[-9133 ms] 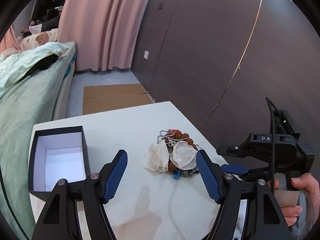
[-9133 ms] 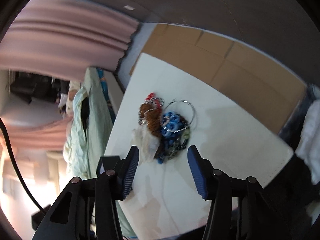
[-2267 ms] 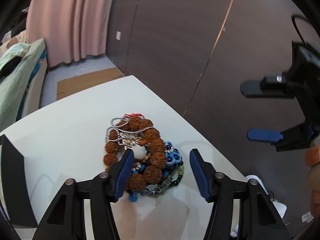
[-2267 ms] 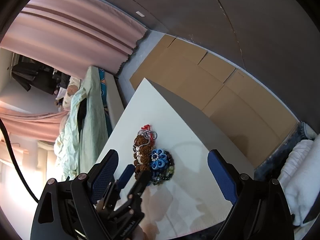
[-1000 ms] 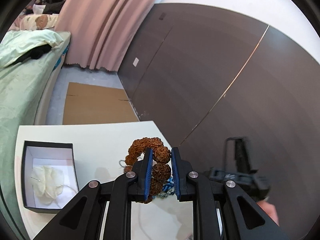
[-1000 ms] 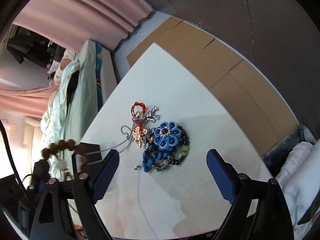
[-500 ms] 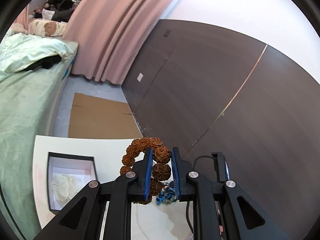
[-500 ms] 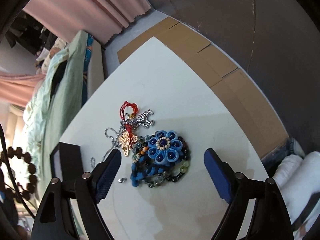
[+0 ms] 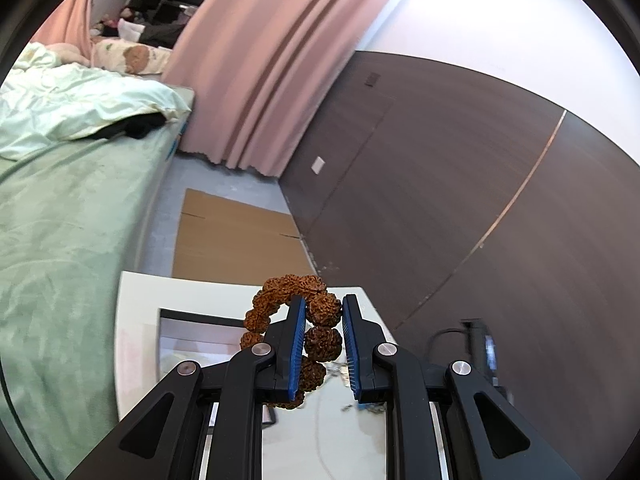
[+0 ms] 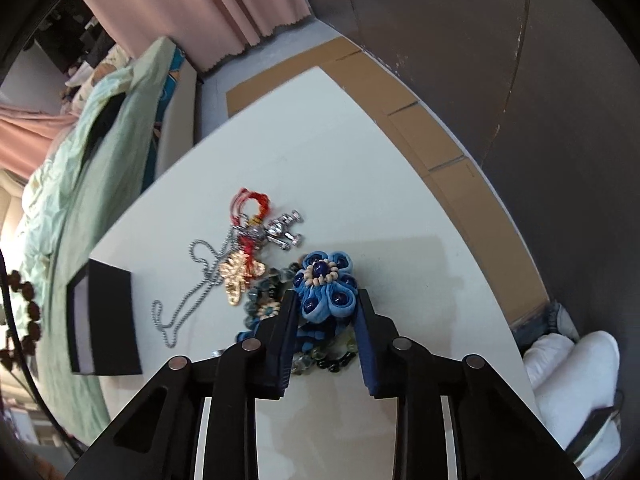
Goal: Organize jewelry
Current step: 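Drop the brown bracelet into the box with the left tool while the right tool grasps the blue flower clip, then lower the blue flower clip into the box and open the right tool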
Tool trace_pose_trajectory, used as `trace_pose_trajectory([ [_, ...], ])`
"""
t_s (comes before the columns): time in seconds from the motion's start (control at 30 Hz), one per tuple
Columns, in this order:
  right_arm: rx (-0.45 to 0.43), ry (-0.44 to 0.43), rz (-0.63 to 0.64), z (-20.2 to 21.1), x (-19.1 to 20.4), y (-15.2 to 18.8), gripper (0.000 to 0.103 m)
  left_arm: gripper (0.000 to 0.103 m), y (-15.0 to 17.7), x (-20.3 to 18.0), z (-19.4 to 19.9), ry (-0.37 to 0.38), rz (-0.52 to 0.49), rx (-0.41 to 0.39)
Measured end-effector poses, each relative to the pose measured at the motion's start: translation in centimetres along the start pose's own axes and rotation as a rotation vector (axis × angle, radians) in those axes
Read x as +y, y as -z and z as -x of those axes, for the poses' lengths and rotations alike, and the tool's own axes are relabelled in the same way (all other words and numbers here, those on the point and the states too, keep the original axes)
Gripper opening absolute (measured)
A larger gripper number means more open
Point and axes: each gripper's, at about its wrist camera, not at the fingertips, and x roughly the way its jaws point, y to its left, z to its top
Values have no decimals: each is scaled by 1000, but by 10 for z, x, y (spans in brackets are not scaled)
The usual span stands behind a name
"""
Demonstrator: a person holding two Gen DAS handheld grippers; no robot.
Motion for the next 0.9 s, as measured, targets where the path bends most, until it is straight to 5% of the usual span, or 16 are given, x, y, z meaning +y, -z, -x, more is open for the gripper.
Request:
trace_pose_trajectory([
  [0.5,-153,-204,41,54,37,13,28,21,3,33,-17,-97,53,24],
  [0.57,-165,-234,54,58,45,15,28,29,3,37,-24,-89,77,58],
  [0.63,-175,-267,72,60,56,17,28,66,3,41,-29,-93,95,83],
  [0.7,-186,-297,88,63,65,17,28,84,3,43,-25,-120,95,54],
  [0.9,-201,-413,143,64,98,23,28,86,0,53,-11,-148,99,19],
])
